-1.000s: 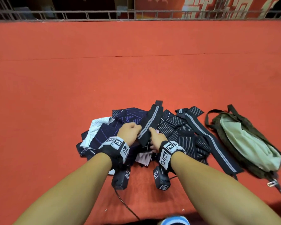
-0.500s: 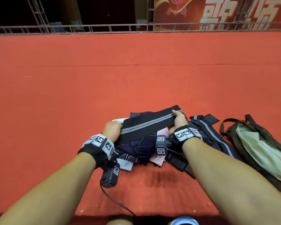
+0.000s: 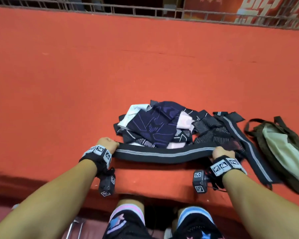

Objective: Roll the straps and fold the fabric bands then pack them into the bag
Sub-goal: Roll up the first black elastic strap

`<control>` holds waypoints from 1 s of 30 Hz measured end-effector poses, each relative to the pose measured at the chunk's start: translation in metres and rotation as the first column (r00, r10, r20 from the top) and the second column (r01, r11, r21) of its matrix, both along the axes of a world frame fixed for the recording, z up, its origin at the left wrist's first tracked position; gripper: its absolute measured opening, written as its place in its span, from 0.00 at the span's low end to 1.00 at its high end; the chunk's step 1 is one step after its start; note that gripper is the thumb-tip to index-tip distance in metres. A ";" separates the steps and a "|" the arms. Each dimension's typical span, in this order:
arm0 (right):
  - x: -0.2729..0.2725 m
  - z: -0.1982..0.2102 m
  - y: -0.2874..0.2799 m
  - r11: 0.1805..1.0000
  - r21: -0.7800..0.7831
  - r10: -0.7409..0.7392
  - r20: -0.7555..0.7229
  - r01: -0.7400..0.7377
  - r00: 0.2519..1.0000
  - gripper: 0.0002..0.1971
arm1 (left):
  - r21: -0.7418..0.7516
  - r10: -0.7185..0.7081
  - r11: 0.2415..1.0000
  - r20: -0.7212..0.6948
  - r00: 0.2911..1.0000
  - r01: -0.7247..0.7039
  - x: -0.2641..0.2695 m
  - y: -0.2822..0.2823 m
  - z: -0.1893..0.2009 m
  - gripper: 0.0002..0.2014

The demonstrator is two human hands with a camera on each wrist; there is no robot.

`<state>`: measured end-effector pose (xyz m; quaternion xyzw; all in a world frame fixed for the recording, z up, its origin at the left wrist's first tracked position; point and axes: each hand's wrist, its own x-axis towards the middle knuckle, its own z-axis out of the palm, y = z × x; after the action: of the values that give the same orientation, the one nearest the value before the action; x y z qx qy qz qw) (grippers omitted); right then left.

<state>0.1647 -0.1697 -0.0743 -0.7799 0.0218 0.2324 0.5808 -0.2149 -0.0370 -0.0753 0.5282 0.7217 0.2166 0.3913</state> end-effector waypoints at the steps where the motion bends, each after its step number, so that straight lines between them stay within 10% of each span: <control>1: -0.003 -0.010 -0.008 0.995 -0.087 0.038 -0.033 -0.040 0.999 0.28 | -0.024 0.011 1.000 -0.018 1.000 -0.012 -0.004 -0.006 -0.011 0.15; 5: 0.002 -0.067 -0.027 0.969 -0.248 0.003 -0.026 -0.010 1.000 0.39 | -0.094 0.062 0.993 -0.066 0.996 -0.068 -0.018 -0.026 -0.044 0.07; 9: -0.015 -0.035 -0.039 0.926 -0.373 -0.079 -0.043 0.057 0.996 0.36 | -0.068 0.096 0.993 -0.061 0.994 -0.100 -0.023 -0.027 -0.061 0.05; 12: -0.018 -0.018 -0.038 0.879 -0.442 -0.081 0.230 0.178 0.970 0.39 | -0.038 0.122 0.992 -0.046 0.991 -0.124 -0.020 -0.026 -0.061 0.06; 18: -0.048 -0.014 -0.011 0.823 -0.540 0.502 0.551 -0.174 0.667 0.22 | 0.040 0.145 0.989 -0.045 0.988 -0.143 -0.019 -0.019 -0.049 0.07; 23: -0.113 -0.031 0.032 0.335 -0.490 0.942 0.166 -0.805 0.291 0.09 | 0.081 -0.001 0.997 -0.044 0.999 0.004 -0.011 -0.010 -0.030 0.07; 30: -0.196 -0.046 0.060 0.109 -0.311 0.994 0.026 -0.944 0.106 0.06 | 0.061 0.014 0.998 0.046 0.999 -0.017 -0.001 -0.029 -0.046 0.17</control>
<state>-0.0318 -0.1099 -0.1199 -0.6778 -0.5391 0.4616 0.1920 -0.2159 -0.0658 -0.1218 0.5292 0.7098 0.2537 0.3896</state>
